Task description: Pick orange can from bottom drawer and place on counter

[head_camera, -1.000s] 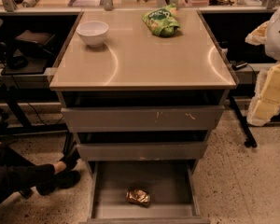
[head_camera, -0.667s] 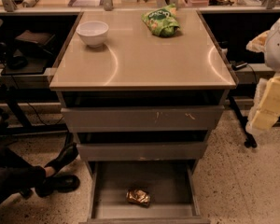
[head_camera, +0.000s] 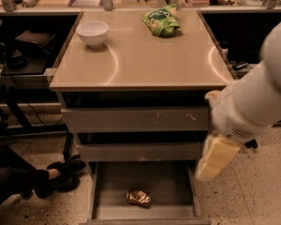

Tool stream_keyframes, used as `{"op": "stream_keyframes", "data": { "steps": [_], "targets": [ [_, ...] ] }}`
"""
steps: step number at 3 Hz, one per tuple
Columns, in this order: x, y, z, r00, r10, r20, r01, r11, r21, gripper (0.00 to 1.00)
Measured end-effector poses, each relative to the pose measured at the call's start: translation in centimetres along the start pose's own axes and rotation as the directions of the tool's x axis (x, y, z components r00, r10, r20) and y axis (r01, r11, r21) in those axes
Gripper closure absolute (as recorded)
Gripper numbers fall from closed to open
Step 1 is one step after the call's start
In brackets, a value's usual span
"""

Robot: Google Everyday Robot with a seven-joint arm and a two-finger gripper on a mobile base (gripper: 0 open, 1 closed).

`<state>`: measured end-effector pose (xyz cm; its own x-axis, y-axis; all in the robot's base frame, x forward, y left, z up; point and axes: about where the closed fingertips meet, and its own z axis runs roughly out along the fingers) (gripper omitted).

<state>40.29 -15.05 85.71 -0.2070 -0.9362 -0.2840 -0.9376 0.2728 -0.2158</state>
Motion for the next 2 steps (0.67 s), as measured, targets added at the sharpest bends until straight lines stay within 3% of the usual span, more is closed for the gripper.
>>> {"op": "stream_keyframes", "data": {
  "steps": [1, 2],
  "targets": [
    [-1.4, 2.9, 12.8, 1.0, -0.012, -0.025, 0.01, 0.9946, -0.103, 0.0],
    [-0.8, 6.4, 26.3, 0.995, -0.063, -0.073, 0.046, 0.9765, -0.21, 0.0]
  ]
}}
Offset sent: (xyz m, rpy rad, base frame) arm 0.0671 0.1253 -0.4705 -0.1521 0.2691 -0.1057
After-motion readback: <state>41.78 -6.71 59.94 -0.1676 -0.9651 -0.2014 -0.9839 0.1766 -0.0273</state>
